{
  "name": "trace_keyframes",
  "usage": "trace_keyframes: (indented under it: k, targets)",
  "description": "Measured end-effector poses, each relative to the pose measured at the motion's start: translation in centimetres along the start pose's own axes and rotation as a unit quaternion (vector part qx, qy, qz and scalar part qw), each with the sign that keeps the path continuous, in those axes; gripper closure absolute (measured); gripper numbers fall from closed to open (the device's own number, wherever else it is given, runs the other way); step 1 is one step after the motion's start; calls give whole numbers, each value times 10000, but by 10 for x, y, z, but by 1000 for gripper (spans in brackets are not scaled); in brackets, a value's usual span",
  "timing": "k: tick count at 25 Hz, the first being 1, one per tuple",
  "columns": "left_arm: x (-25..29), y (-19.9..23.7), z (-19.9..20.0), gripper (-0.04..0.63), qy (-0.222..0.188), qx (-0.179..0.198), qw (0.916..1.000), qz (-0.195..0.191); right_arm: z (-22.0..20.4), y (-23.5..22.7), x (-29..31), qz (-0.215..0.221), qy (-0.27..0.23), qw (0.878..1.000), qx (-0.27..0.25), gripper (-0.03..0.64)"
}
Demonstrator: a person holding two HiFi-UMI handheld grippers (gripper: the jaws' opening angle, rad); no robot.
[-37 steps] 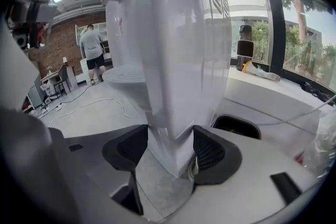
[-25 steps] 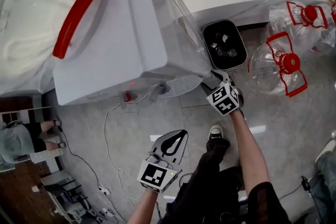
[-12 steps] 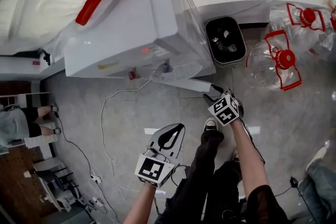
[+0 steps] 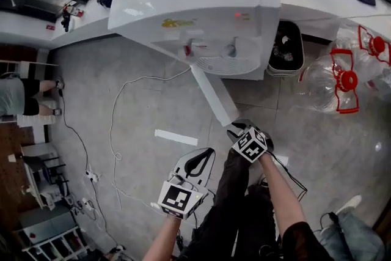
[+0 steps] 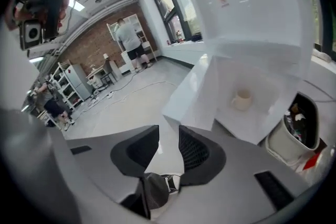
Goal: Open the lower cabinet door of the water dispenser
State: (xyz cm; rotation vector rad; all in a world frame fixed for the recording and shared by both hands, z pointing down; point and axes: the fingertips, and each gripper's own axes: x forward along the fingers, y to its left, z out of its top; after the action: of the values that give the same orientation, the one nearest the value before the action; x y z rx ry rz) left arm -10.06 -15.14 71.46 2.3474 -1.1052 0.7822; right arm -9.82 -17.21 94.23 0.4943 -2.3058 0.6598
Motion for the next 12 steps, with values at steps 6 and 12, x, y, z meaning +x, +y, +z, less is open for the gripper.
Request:
trace_keyframes:
  k: [6,12]
  targets:
    - [-43,47,-28,578,14,-451,9974,559,32,66,54,748,265,9955,-524,489]
    - [-74,85,-55,577,18,-739,9920,1025,62,102,102,1120,417,9881,-965,488]
